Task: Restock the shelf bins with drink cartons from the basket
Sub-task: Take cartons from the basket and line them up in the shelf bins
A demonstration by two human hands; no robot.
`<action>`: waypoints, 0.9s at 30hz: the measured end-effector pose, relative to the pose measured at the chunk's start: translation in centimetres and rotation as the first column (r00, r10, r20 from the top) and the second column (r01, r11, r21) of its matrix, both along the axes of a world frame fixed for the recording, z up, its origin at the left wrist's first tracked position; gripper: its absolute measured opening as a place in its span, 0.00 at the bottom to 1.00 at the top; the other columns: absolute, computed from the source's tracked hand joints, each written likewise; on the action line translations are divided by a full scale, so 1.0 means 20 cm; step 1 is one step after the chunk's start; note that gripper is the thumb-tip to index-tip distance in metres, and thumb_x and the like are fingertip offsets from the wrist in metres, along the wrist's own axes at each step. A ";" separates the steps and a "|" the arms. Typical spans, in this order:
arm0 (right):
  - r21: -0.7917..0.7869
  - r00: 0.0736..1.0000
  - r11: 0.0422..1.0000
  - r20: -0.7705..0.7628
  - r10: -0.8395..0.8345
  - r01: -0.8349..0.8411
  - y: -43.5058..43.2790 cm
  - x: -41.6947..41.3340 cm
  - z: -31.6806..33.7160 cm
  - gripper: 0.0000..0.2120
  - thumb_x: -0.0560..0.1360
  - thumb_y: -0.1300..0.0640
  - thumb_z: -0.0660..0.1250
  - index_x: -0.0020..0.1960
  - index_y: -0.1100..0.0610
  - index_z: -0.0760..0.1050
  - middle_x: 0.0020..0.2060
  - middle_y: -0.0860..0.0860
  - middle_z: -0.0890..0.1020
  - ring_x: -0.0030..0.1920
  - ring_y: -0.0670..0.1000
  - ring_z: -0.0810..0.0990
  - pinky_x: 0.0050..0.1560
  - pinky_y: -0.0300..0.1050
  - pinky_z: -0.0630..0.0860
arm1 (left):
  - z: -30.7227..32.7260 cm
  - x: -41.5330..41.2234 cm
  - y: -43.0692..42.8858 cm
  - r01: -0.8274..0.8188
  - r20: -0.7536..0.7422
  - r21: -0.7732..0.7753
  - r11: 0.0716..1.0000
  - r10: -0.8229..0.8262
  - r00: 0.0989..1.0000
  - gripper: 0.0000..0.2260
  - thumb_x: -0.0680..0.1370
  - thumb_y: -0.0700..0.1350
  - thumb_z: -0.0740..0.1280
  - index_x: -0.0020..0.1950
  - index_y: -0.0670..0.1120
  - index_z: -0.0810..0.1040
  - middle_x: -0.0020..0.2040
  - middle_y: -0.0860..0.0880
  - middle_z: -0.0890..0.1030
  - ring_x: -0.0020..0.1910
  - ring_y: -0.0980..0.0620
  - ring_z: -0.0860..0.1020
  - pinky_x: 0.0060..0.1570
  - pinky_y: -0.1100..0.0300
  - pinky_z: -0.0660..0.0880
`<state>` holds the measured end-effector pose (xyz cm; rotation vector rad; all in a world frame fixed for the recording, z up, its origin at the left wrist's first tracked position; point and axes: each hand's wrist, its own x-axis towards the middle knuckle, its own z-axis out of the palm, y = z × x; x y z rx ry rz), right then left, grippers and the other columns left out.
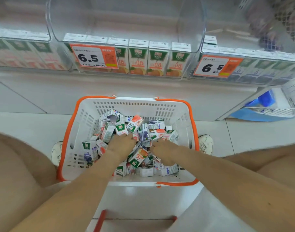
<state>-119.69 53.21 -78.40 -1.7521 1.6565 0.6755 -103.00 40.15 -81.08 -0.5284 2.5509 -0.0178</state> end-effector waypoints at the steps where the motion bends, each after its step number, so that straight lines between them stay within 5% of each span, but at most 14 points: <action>1: -0.027 1.000 1.000 -0.004 0.007 -0.007 0.00 -0.01 0.02 0.23 0.77 0.63 0.70 0.72 0.60 0.72 0.67 0.58 0.73 0.67 0.60 0.71 0.67 0.57 0.72 | 0.00 0.00 0.01 -0.004 -0.007 -0.002 1.000 0.004 1.000 0.26 0.77 0.34 0.73 0.74 0.44 0.72 0.71 0.43 0.73 0.67 0.42 0.75 0.66 0.39 0.75; 5: -0.047 0.945 0.960 0.197 -0.262 0.276 -0.04 -0.10 0.15 0.28 0.79 0.56 0.74 0.76 0.59 0.70 0.70 0.57 0.73 0.69 0.59 0.73 0.70 0.53 0.71 | 0.03 0.02 0.02 -0.062 -0.069 0.035 0.997 0.064 0.996 0.26 0.77 0.33 0.70 0.75 0.42 0.70 0.68 0.42 0.74 0.62 0.42 0.78 0.60 0.46 0.80; 9: 0.091 0.611 0.744 0.508 -0.607 0.662 -0.10 -0.18 0.38 0.25 0.81 0.51 0.72 0.75 0.57 0.72 0.69 0.54 0.75 0.66 0.54 0.77 0.66 0.49 0.75 | 0.09 0.07 -0.06 -0.241 -0.178 0.298 0.924 0.302 0.937 0.21 0.79 0.46 0.71 0.70 0.45 0.71 0.63 0.45 0.74 0.54 0.44 0.79 0.48 0.51 0.79; 12: 0.213 0.257 0.521 0.681 -0.686 0.826 -0.13 -0.18 0.52 0.16 0.82 0.50 0.69 0.67 0.53 0.80 0.52 0.45 0.82 0.50 0.46 0.80 0.50 0.41 0.72 | 0.19 0.06 -0.11 -0.359 -0.279 0.529 0.769 0.557 0.782 0.16 0.77 0.47 0.72 0.63 0.48 0.74 0.56 0.47 0.76 0.45 0.50 0.77 0.42 0.57 0.74; 16: 0.285 0.008 0.318 0.733 -0.680 0.904 -0.16 -0.14 0.68 0.21 0.79 0.45 0.71 0.69 0.53 0.78 0.65 0.47 0.79 0.65 0.49 0.75 0.63 0.52 0.69 | 0.42 0.03 -0.14 -0.305 -0.259 0.835 0.457 0.817 0.515 0.10 0.80 0.41 0.72 0.60 0.46 0.77 0.56 0.47 0.78 0.38 0.50 0.81 0.38 0.56 0.82; 19: 0.489 -0.183 0.282 0.705 -0.685 0.826 -0.16 -0.12 0.81 0.11 0.80 0.49 0.70 0.58 0.54 0.80 0.60 0.58 0.84 0.57 0.57 0.80 0.64 0.59 0.77 | 0.63 0.03 -0.15 -0.205 -0.200 0.933 0.295 0.901 0.386 0.08 0.83 0.41 0.68 0.61 0.48 0.81 0.57 0.44 0.78 0.47 0.45 0.84 0.44 0.49 0.86; 22: 0.552 -0.219 0.354 0.721 -0.657 0.755 -0.14 -0.10 0.95 0.06 0.78 0.62 0.68 0.54 0.62 0.79 0.49 0.60 0.81 0.48 0.58 0.81 0.50 0.51 0.79 | 0.84 0.04 -0.15 -0.112 -0.180 0.967 0.229 0.925 0.335 0.13 0.85 0.42 0.61 0.61 0.51 0.84 0.54 0.42 0.84 0.48 0.47 0.85 0.46 0.53 0.84; 24: 0.472 -0.166 0.362 0.762 -0.626 0.804 -0.14 -0.10 1.02 0.07 0.75 0.67 0.66 0.53 0.66 0.77 0.48 0.61 0.80 0.46 0.57 0.81 0.47 0.49 0.78 | 0.97 0.05 -0.14 -0.092 -0.171 0.974 0.209 0.935 0.311 0.15 0.86 0.41 0.57 0.60 0.48 0.84 0.47 0.45 0.86 0.43 0.51 0.84 0.44 0.56 0.82; 27: 0.279 -0.028 0.353 0.817 -0.575 0.893 -0.17 -0.09 1.12 0.24 0.68 0.63 0.72 0.64 0.63 0.77 0.51 0.59 0.86 0.49 0.58 0.88 0.49 0.51 0.78 | 1.09 0.09 -0.16 -0.081 -0.205 0.969 0.233 0.942 0.266 0.15 0.86 0.43 0.56 0.58 0.42 0.82 0.42 0.45 0.84 0.41 0.50 0.82 0.44 0.57 0.79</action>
